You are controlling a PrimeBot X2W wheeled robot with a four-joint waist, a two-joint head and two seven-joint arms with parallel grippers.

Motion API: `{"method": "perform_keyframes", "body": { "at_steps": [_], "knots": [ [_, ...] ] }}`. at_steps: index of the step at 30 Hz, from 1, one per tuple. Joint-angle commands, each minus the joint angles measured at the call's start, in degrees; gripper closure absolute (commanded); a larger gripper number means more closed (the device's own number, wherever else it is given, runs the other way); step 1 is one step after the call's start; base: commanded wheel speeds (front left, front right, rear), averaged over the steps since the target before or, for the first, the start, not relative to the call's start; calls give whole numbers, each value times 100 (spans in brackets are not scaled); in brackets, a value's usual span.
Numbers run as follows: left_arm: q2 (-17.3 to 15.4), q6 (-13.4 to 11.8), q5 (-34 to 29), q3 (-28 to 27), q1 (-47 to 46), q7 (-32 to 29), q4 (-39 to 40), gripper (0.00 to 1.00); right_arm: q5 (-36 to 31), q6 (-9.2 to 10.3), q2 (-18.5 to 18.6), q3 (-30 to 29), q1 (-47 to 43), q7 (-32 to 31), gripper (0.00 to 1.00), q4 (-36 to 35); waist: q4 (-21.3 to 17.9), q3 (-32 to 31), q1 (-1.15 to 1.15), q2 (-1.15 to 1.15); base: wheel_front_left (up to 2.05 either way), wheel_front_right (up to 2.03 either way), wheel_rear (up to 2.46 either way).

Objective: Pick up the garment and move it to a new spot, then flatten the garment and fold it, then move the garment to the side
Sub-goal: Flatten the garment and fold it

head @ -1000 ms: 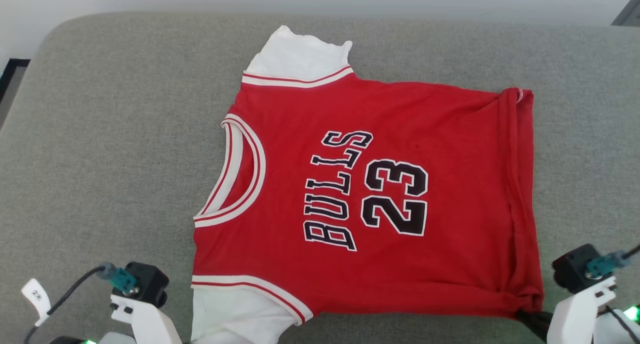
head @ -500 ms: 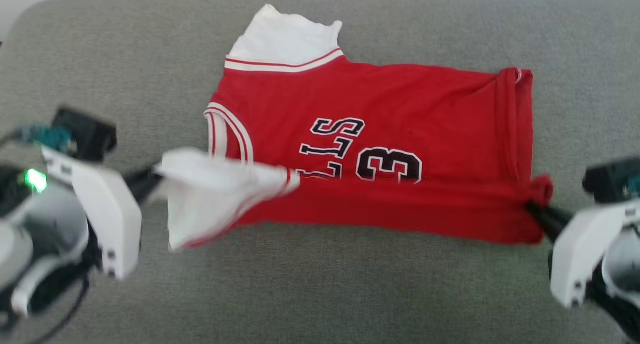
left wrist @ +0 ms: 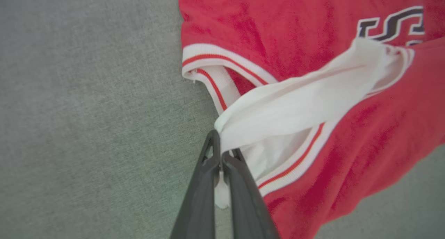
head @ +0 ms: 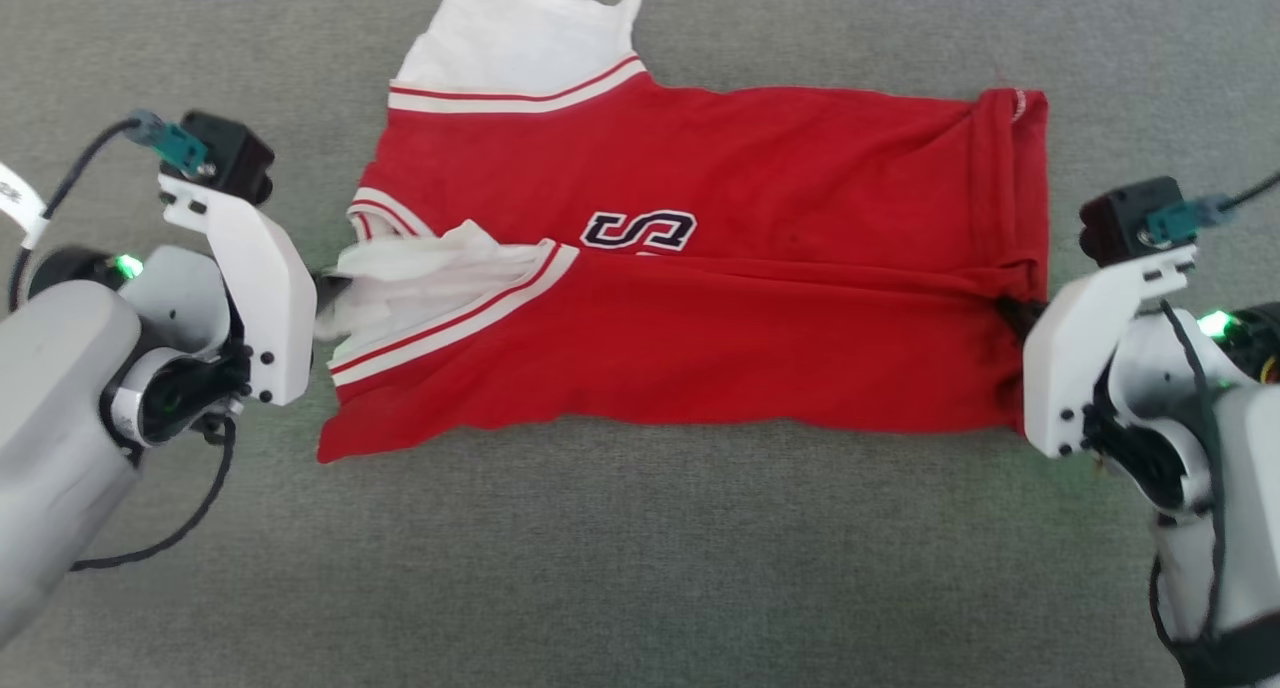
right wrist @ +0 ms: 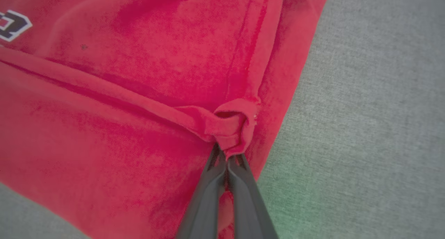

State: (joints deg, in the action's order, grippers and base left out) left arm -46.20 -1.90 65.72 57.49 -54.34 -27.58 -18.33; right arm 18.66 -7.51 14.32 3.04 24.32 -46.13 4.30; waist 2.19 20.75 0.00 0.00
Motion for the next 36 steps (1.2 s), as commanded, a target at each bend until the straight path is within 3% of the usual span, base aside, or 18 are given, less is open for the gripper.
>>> {"method": "perform_keyframes", "body": {
  "at_steps": [1, 3, 4, 5, 7, 8, 9, 13, 20, 25, 30, 36],
  "knots": [
    [91, 87, 84, 37, -77, -77, -281, 100, -58, 4, -9, 21, 153, 51, 100, 169, -59, 34, 0, 0, 0, 0, 0],
    [312, 253, 186, 73, -111, -175, -766, 100, -80, 4, -74, 77, 313, 98, 100, 463, -96, 54, 0, 0, 0, 0, 0],
    [387, 296, 242, 76, -131, -227, -971, 94, -104, 4, -91, 103, 382, 115, 100, 582, -117, 58, 0, 0, 0, 0, 0],
    [447, 335, 301, 75, -146, -286, -1183, 76, -124, 4, -99, 146, 441, 116, 96, 703, -137, 59, 0, 0, 0, 0, 0],
    [559, 397, 323, 44, -241, -254, -1463, 44, -96, 4, -110, 197, 519, 138, 51, 841, -169, 52, 0, 0, 0, 0, 0],
    [600, 401, 351, 2, -282, -207, -1555, 5, -72, 4, -95, 217, 540, 134, 0, 864, -180, 45, 0, 0, 0, 0, 0],
    [621, 406, 361, -17, -308, -183, -1627, 0, -45, 4, -71, 254, 557, 164, 0, 838, -185, 34, 0, 0, 0, 0, 0],
    [590, 318, 387, -129, -409, -73, -1661, 0, 34, 3, -15, 215, 472, 406, 0, 582, -184, -43, 0, 0, 0, 0, 0],
    [102, -136, 446, -252, -110, -43, -846, 0, 22, 3, -103, -191, -73, 990, 0, -340, -229, -294, 0, 0, 0, 0, 0],
    [-535, -855, 600, -265, 479, -224, 659, 0, -294, 3, -458, -755, -667, 1681, 0, -1163, -262, -447, 0, 0, 0, 0, 0],
    [-965, -1569, 820, -216, 1112, -333, 1946, 0, -593, 3, -814, -1084, -1111, 2266, 0, -1598, -357, -532, 0, 0, 0, 0, 0],
    [-1160, -2102, 969, -198, 1584, -192, 2492, 0, -570, 3, -1083, -1189, -1539, 2530, 0, -1784, -537, -499, 0, 0, 0, 0, 0]
  ]
}}
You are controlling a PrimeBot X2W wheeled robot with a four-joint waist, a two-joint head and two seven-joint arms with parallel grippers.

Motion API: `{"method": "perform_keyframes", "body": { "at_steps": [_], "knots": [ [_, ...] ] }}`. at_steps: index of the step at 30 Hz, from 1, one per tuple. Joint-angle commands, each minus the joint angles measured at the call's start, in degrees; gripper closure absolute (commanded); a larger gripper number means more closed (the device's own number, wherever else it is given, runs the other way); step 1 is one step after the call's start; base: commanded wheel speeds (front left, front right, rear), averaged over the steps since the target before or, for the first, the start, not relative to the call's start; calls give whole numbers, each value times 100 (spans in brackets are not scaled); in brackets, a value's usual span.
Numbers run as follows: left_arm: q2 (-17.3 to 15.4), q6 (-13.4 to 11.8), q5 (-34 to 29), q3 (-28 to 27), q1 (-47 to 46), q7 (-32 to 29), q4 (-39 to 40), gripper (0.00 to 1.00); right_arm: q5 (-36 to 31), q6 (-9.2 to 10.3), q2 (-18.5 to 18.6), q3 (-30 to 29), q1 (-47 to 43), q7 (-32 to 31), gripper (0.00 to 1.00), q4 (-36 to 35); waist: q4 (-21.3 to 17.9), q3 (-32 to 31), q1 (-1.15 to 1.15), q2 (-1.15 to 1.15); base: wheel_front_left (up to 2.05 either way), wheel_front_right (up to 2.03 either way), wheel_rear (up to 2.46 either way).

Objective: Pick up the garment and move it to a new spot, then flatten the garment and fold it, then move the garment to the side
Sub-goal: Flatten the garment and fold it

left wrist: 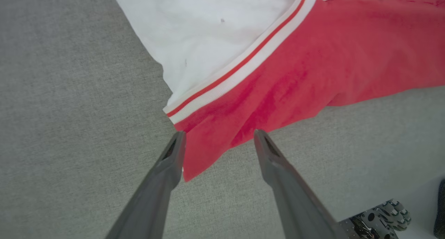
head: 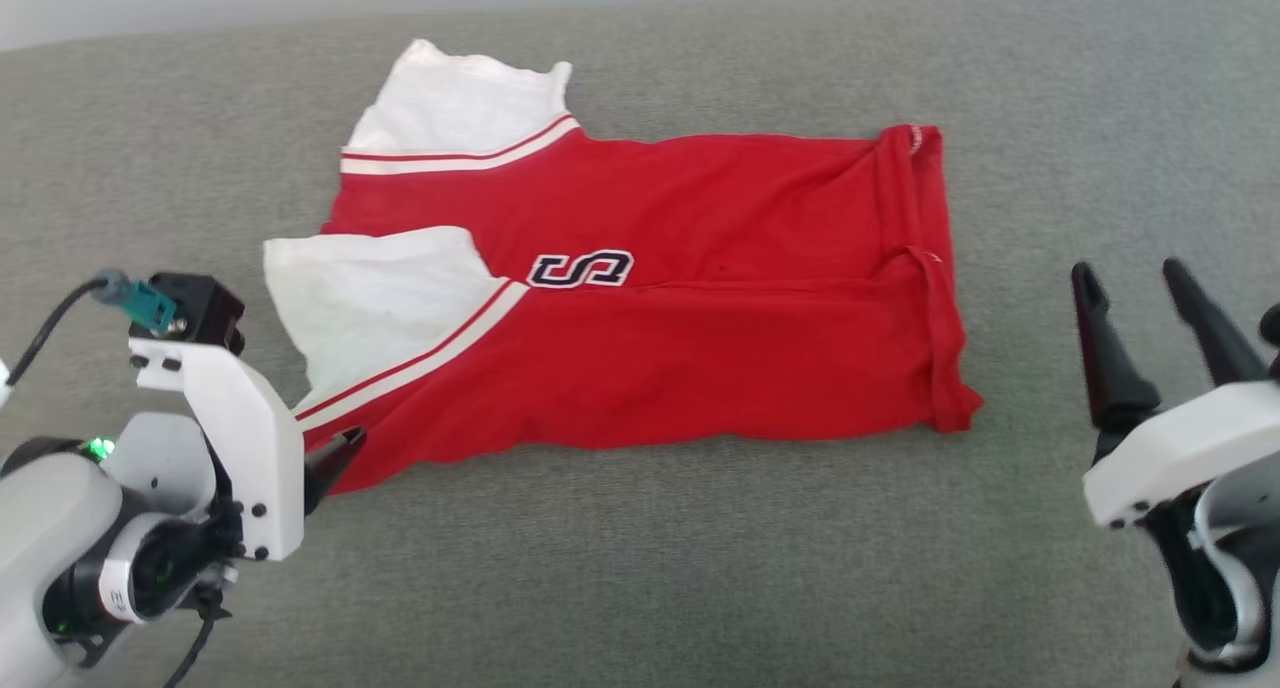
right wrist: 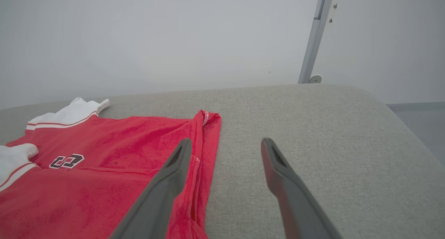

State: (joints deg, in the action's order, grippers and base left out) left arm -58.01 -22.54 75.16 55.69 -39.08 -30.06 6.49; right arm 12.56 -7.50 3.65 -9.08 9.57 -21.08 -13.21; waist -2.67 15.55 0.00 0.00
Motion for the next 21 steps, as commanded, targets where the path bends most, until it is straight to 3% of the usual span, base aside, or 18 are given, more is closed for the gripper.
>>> {"method": "perform_keyframes", "body": {
  "at_steps": [1, 9, 14, 15, 16, 21],
  "knots": [
    [13, -68, 32, -15, 96, 76, -25, 0, 49, 2, -39, 58, -127, -3, 0, -40, -82, 37, 0, 0, 0, 0, 0],
    [230, -3, 262, -27, 340, 172, -924, 0, 152, 2, -74, 261, -318, -271, 0, 40, -301, 231, 0, 0, 0, 0, 0],
    [610, 193, 490, 36, 341, 34, -1588, 0, 267, 2, -78, 363, -275, -680, 0, 181, -315, 365, 0, 0, 0, 0, 0],
    [671, 267, 492, 59, 325, 18, -1687, 65, 285, 2, -80, 413, -232, -786, 0, 219, -310, 390, 0, 0, 0, 0, 0],
    [753, 307, 533, 34, 298, 36, -1806, 100, 316, 1, -80, 464, -179, -892, 0, 261, -298, 418, 0, 0, 0, 0, 0],
    [986, 575, 438, 139, 159, -72, -2156, 100, 388, 2, -58, 604, 105, -1604, 0, 654, -228, 518, 0, 0, 0, 0, 0]
  ]
}}
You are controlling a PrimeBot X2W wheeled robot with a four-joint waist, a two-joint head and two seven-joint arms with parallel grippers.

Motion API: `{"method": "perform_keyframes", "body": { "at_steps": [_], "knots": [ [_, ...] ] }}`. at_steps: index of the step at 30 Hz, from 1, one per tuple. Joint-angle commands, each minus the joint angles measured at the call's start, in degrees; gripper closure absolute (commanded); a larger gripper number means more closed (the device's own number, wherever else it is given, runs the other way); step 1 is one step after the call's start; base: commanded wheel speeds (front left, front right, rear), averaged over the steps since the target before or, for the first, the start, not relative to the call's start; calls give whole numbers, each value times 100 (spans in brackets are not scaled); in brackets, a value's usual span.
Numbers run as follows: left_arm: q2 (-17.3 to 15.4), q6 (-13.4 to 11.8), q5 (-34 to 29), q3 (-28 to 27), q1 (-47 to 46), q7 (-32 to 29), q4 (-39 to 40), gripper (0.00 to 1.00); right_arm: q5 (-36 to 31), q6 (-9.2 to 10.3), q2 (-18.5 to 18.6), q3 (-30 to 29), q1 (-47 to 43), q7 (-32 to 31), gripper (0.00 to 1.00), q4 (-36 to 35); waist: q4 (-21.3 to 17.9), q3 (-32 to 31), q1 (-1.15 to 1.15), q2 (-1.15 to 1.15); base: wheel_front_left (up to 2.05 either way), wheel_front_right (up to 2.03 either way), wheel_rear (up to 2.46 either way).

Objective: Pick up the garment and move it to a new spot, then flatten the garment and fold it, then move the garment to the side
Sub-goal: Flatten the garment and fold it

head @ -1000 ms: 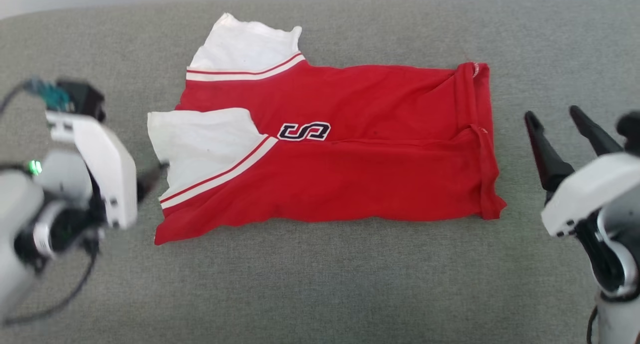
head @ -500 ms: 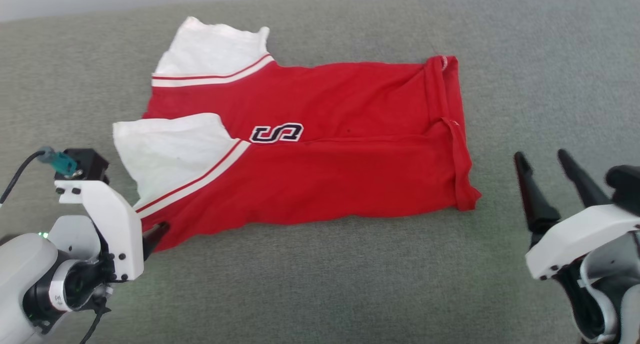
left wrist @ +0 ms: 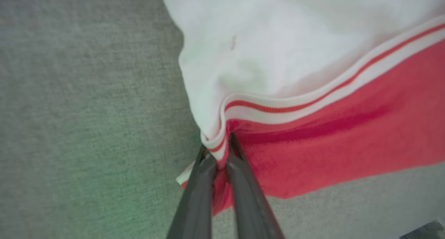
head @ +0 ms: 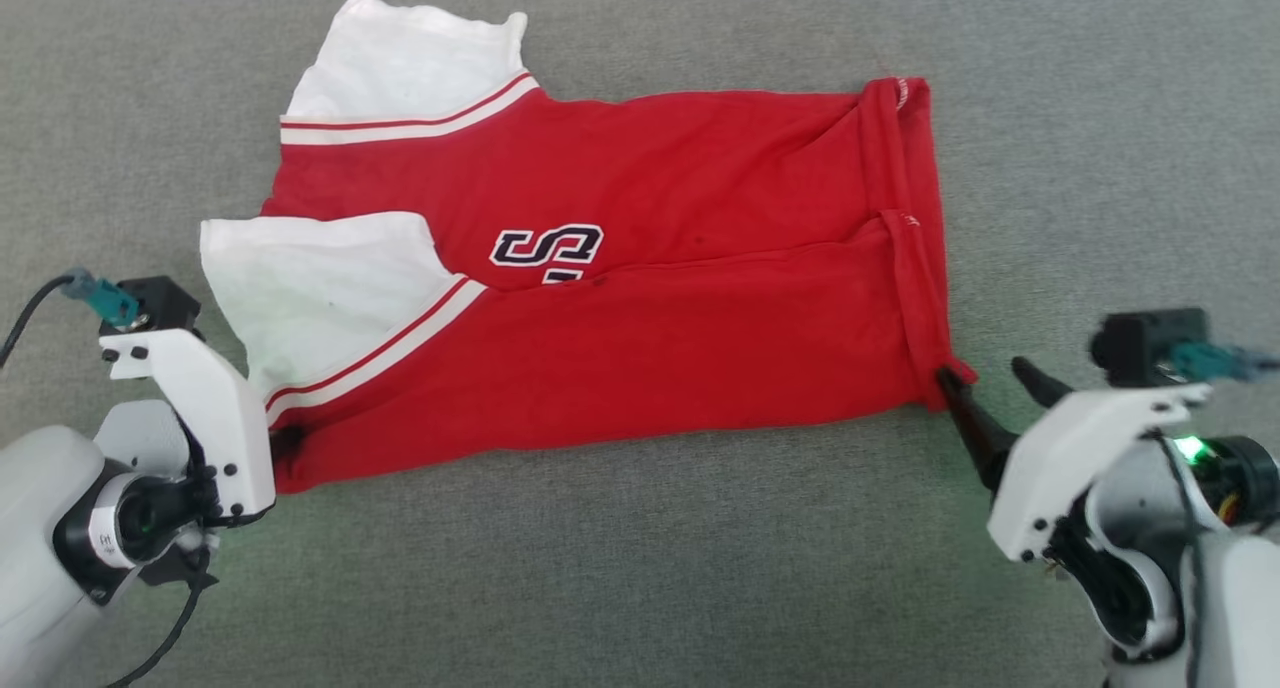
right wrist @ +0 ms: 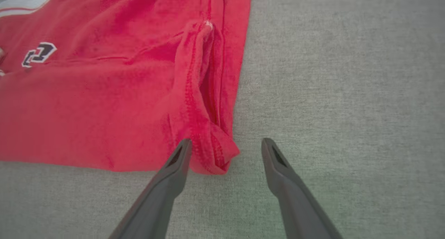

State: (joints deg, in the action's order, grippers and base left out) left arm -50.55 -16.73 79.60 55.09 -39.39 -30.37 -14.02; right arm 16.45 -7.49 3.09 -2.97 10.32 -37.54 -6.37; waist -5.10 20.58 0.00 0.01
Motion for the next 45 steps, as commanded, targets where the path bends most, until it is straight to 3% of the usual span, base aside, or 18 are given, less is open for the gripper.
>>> {"method": "perform_keyframes", "body": {
  "at_steps": [1, 10, 11, 12, 13, 20, 25, 32, 39, 45],
  "knots": [
    [289, 33, -42, 215, 146, -34, -154, 100, -30, 0, 54, 49, 117, -109, 0, 60, 43, 33, 0, -1, 0, 0, 0],
    [629, 306, -122, 208, -112, 56, -447, 100, -74, 1, 159, 213, 847, -1304, 0, 1369, 275, 187, 0, -1, 0, 0, 0],
    [651, 328, -141, 219, -133, 55, -469, 100, -65, 0, 189, 297, 883, -1450, 20, 1504, 302, 195, 0, -1, 0, 0, 0],
    [689, 352, -151, 221, -154, 69, -487, 100, -31, -1, 245, 419, 924, -1580, 77, 1603, 336, 203, 0, -1, 0, 0, 0],
    [714, 376, -139, 210, -163, 84, -508, 100, 16, -1, 268, 495, 939, -1704, 100, 1668, 359, 203, 0, -1, 0, 0, 0],
    [626, 444, -104, 134, -188, 98, -553, 100, 299, 1, 578, 446, 1186, -2004, 100, 1435, 478, 127, 0, -1, 0, 0, 0],
    [367, 314, 2, 64, -124, -44, -212, 100, 533, 1, 857, 352, 1036, -2324, 100, 907, 540, -12, 0, -1, 0, 0, 0],
    [-117, -142, 90, 18, 104, -167, 608, 100, 814, 1, 1160, 239, 588, -2880, 100, 82, 610, -187, 0, -1, 0, 0, 0],
    [-607, -828, 199, 103, 699, -180, 1811, 100, 934, 2, 1331, -108, -108, -3456, 100, -695, 686, -322, 0, -1, 0, 0, 0],
    [-563, -1082, 192, 312, 1044, -159, 2188, 100, 827, 2, 1168, -303, -570, -3427, 100, -805, 716, -326, 0, -1, 0, 0, 0]
  ]
}}
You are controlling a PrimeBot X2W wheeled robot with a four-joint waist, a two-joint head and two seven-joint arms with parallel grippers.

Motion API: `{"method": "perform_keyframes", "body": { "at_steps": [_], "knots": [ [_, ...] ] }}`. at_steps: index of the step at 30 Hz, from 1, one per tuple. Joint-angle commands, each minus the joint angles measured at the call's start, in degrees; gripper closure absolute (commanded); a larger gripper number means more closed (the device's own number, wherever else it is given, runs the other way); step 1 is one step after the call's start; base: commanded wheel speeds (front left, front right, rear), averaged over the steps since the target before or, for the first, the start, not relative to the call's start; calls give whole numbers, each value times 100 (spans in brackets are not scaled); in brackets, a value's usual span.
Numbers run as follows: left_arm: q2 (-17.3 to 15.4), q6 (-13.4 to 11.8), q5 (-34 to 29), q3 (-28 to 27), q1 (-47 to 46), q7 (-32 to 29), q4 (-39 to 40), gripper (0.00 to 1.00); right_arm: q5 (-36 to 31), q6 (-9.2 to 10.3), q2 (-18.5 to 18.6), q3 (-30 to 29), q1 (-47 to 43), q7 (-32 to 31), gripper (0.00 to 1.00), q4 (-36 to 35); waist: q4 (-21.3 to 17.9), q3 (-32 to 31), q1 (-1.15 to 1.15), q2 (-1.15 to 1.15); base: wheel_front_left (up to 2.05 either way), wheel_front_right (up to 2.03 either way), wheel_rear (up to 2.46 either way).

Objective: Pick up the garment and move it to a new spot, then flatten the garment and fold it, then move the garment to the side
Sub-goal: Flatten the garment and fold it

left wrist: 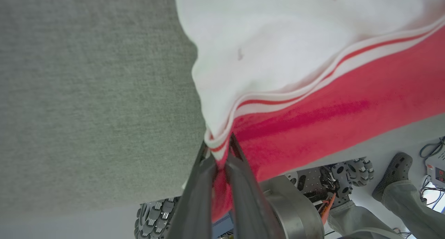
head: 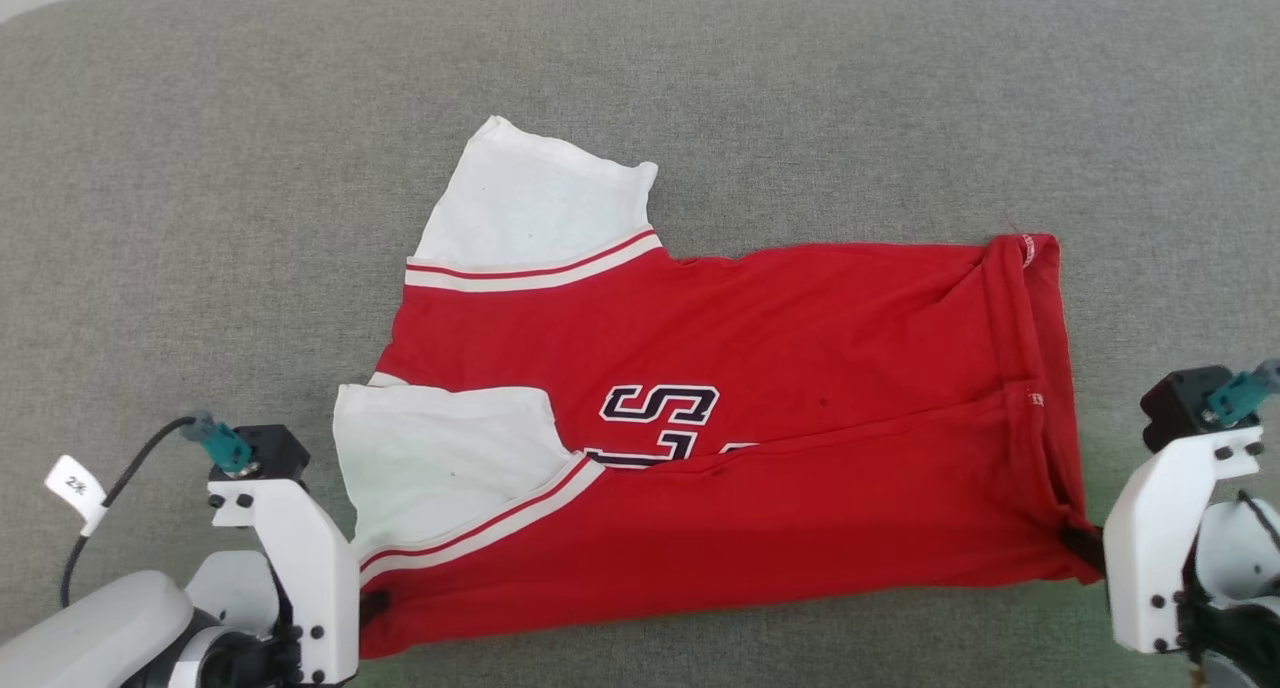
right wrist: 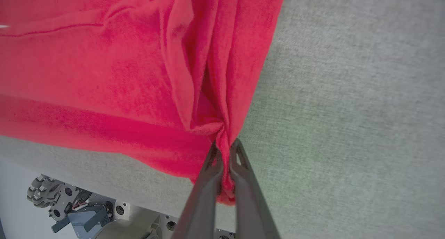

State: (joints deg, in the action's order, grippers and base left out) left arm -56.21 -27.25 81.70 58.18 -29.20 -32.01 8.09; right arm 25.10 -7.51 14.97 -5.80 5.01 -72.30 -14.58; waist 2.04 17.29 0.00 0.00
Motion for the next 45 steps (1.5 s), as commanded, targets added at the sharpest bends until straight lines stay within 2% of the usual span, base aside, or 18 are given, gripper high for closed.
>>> {"method": "perform_keyframes", "body": {
  "at_steps": [1, 2, 3, 4, 5, 6, 10, 16, 20, 24, 29, 30, 34, 38, 45],
  "knots": [
    [70, -10, -1, 23, 40, -7, -69, 100, -73, 4, -88, -42, -64, 112, 100, 89, 1, 4, 0, 0, 0, 0, 0],
    [128, 25, 9, 32, 34, -5, -135, 95, -108, 3, -137, -32, -74, 187, 100, 154, -3, 7, 0, 0, 0, 0, 0],
    [161, 75, -31, 55, -4, -6, -201, 71, -170, 4, -182, -31, -63, 284, 88, 238, -14, 12, 0, 0, 0, 0, 0],
    [185, 127, -75, 55, -64, 10, -263, 28, -218, 4, -231, -29, -42, 366, 65, 328, -28, 19, 0, 0, 0, 0, 0],
    [201, 160, -82, 36, -114, 7, -332, 0, -251, 3, -260, 3, -11, 456, 20, 388, -40, 25, 0, 0, 0, 0, 0],
    [192, 186, -113, 3, -168, 24, -388, 0, -310, 3, -276, 17, 36, 556, 0, 442, -54, 32, 0, 0, 0, 0, 0],
    [-55, 132, -269, -120, -416, -19, -333, 0, -334, 3, -353, 49, 165, 848, 0, 479, -132, 42, 0, 0, 0, 0, 0],
    [-763, -59, -496, -441, -1055, -320, 151, 0, -493, 3, -616, -66, 397, 1806, 0, 24, -399, 113, 0, 0, 0, 0, 0],
    [-825, 155, -683, -616, -1552, -418, 91, 0, -644, 3, -819, -74, 532, 2536, 0, -213, -638, 194, 0, 0, 0, 0, 0],
    [-680, 543, -983, -666, -2056, -480, -433, 0, -883, 3, -1007, 70, 734, 3429, 0, -276, -990, 311, 0, 0, 0, 0, 0],
    [-321, 1054, -1125, -666, -2616, -617, -1392, 0, -1110, 4, -1177, 173, 930, 4577, 0, -70, -1403, 481, 0, 0, 0, 0, 0],
    [-321, 1054, -1125, -666, -2616, -617, -1392, 0, -1110, 4, -1177, 173, 930, 4577, 0, -70, -1403, 481, 0, 0, 0, 0, 0],
    [-63, 1431, -1268, -612, -3008, -730, -2225, 0, -982, 2, -1214, 342, 975, 5156, 0, 228, -1686, 625, 0, 0, 0, 0, 0],
    [210, 1715, -1273, -624, -3346, -842, -3037, 0, -808, 2, -1213, 559, 987, 5374, 0, 471, -1889, 758, 0, 0, 0, 0, 0],
    [652, 1980, -1244, -580, -3816, -1139, -4153, 0, -783, 2, -1211, 876, 1169, 5111, 0, 706, -2027, 984, 0, 0, 0, 0, 0]
  ]
}}
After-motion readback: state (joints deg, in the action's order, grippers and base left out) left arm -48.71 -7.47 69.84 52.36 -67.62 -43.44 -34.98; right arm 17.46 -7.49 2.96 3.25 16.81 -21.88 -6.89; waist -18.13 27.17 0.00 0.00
